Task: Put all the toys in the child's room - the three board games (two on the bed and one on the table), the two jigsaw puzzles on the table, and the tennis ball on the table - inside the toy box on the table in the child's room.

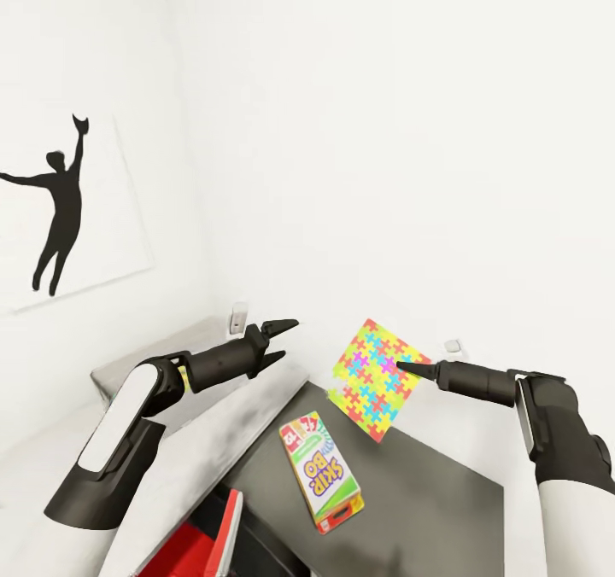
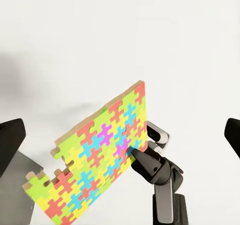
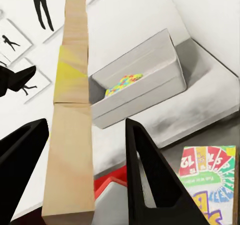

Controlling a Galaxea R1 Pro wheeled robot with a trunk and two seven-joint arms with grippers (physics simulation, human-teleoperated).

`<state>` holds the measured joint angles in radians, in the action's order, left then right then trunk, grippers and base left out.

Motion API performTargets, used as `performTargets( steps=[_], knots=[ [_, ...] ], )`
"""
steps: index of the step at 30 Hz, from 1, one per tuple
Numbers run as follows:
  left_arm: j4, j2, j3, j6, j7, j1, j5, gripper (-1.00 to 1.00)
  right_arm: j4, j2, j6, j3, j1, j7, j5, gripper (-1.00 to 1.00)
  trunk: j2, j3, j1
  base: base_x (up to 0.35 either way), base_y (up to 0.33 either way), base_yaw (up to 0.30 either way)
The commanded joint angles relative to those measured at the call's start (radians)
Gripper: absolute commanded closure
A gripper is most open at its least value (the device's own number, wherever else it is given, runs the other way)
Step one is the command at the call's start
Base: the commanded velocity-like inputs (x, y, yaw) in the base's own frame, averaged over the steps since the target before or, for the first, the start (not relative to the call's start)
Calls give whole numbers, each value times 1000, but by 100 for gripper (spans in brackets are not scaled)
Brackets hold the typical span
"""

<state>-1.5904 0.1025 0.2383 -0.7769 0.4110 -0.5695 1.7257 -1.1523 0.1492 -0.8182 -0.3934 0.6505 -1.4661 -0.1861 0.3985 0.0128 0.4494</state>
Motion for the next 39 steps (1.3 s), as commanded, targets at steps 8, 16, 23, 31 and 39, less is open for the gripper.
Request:
performTargets(
  steps=[8, 16, 23, 31, 39],
  knots=[
    [0, 0, 1, 0, 9, -1, 9, -100, -1, 3, -11, -2, 0, -10, -9, 100, 1, -2, 1, -38, 0, 251],
    [3, 0, 0, 0, 11, -2, 9, -100, -1, -1, -12, -2, 1, -9, -11, 100, 1, -3, 1, -146, 0, 71],
    [4, 0, -1, 1, 10, -1, 8, -100, -1, -2, -11, -2, 1, -9, -12, 100, 1, -3, 1, -38, 0, 15],
    [3, 0, -1, 1, 9, -1, 8, -100, -1, -3, -11, -2, 1, -6, -13, 100, 1, -3, 1, -9, 0, 4],
    [3, 0, -1, 1, 9, -1, 8, -100, -1, -3, -11, -2, 1, -3, -13, 100, 1, -3, 1, -2, 0, 86]
  ],
)
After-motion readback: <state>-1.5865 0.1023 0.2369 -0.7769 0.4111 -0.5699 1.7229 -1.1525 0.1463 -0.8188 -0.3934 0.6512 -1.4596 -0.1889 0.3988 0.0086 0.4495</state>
